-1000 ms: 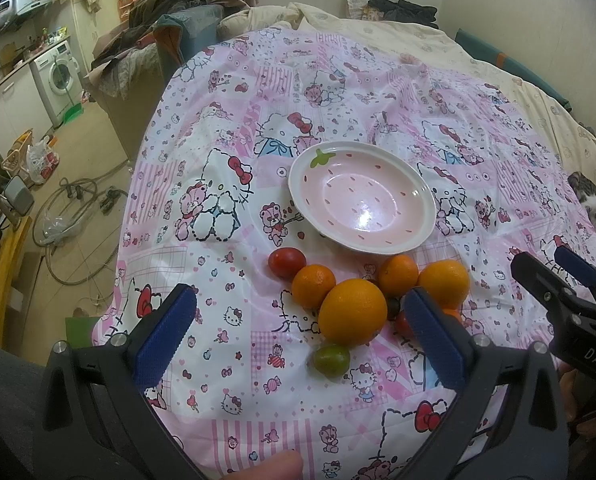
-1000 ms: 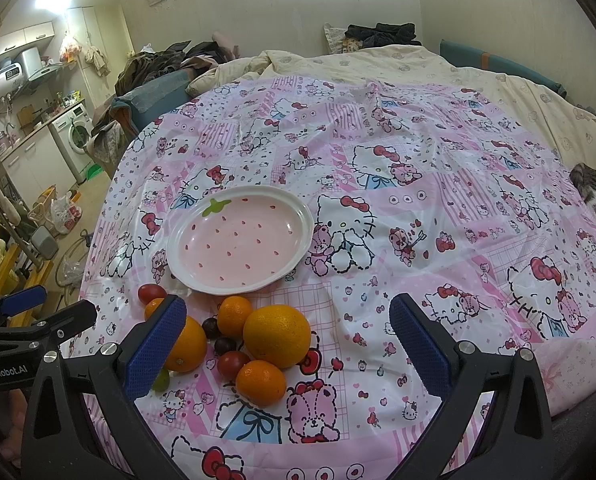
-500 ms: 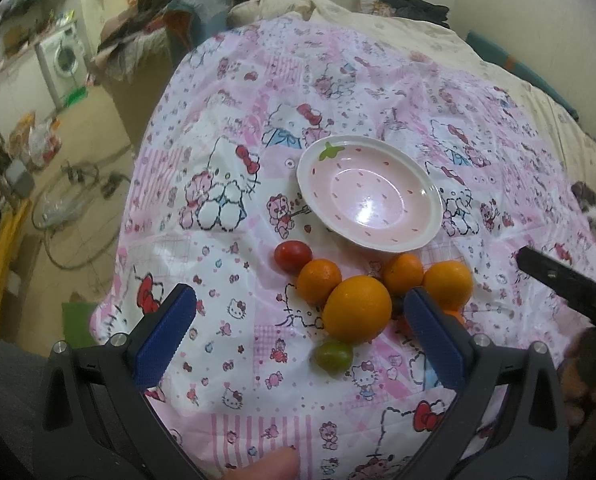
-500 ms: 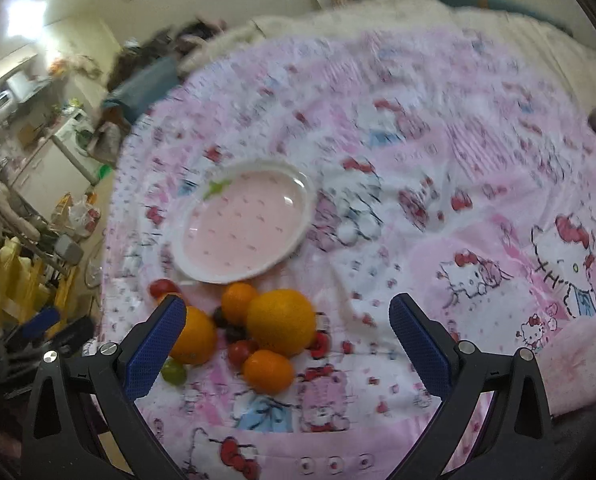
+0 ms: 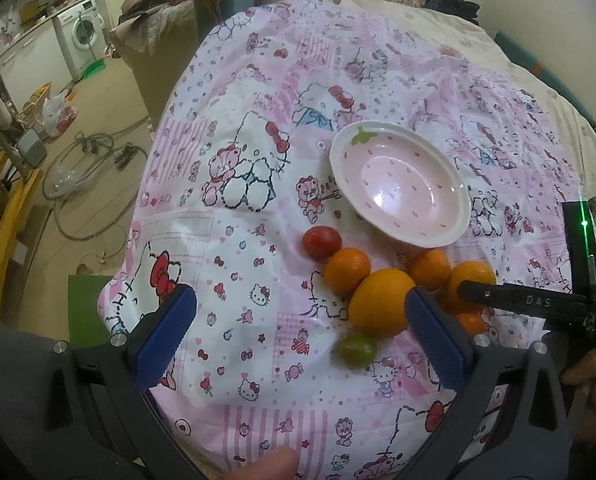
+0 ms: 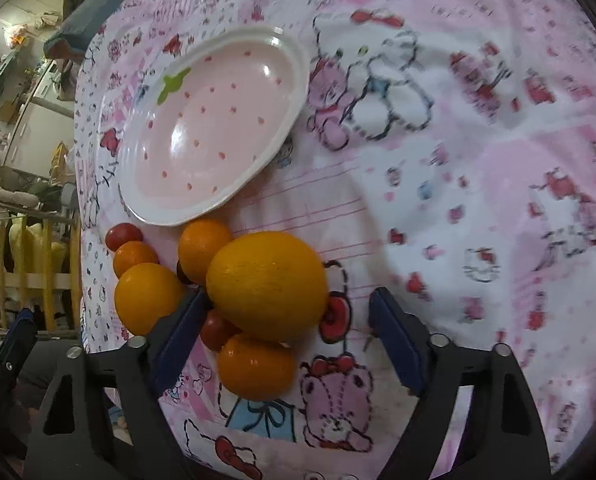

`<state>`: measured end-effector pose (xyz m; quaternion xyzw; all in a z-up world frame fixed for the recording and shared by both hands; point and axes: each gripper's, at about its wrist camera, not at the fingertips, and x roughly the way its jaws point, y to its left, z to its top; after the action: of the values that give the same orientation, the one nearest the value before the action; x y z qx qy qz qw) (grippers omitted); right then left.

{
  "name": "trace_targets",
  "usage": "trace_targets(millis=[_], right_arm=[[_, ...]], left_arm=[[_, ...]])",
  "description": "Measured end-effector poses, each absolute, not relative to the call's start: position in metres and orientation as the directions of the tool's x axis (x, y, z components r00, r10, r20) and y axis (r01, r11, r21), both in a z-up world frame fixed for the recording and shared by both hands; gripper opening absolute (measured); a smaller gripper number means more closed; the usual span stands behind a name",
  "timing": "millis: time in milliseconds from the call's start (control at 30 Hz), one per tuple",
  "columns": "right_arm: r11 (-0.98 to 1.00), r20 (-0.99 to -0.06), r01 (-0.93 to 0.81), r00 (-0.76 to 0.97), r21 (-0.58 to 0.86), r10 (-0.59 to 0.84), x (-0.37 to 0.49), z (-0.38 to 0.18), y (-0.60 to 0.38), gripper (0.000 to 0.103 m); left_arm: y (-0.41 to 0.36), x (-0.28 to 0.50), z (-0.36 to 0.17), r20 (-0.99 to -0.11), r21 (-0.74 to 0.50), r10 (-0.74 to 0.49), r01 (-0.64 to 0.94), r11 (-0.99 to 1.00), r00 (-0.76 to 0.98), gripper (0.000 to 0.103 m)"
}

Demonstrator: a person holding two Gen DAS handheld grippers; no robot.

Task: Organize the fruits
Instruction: 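Grasp the large orange with the left tool while the right tool grasps a mandarin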

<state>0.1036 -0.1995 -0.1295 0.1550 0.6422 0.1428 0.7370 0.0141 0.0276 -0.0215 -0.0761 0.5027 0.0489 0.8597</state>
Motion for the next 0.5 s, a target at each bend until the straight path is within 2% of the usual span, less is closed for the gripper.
trace_targets(millis=[67, 133, 500], right_arm=[[0.913, -0.903, -0.022, 0.138, 0.408, 0.407, 0.104, -0.130, -0.196, 0.078], [0.900, -0.890, -0.040, 0.135, 0.434, 0.435, 0.106, -0.128, -0.195, 0.064], [0.889, -0.856, -0.062, 0.246, 0.454, 0.455, 0.095, -0.101, -0.212, 0.060]], left_arm=[[0.027, 0.015, -0.024, -0.878, -0.076, 0.011, -0.161, 0.984, 0.478, 0.103], [0.026, 0.016, -0.026, -0.882, -0.068, 0.016, -0.160, 0.985, 0.471, 0.103], [0.015, 0.019, -0.053, -0.933, -0.033, 0.009, -0.111, 0.993, 0.359, 0.103]])
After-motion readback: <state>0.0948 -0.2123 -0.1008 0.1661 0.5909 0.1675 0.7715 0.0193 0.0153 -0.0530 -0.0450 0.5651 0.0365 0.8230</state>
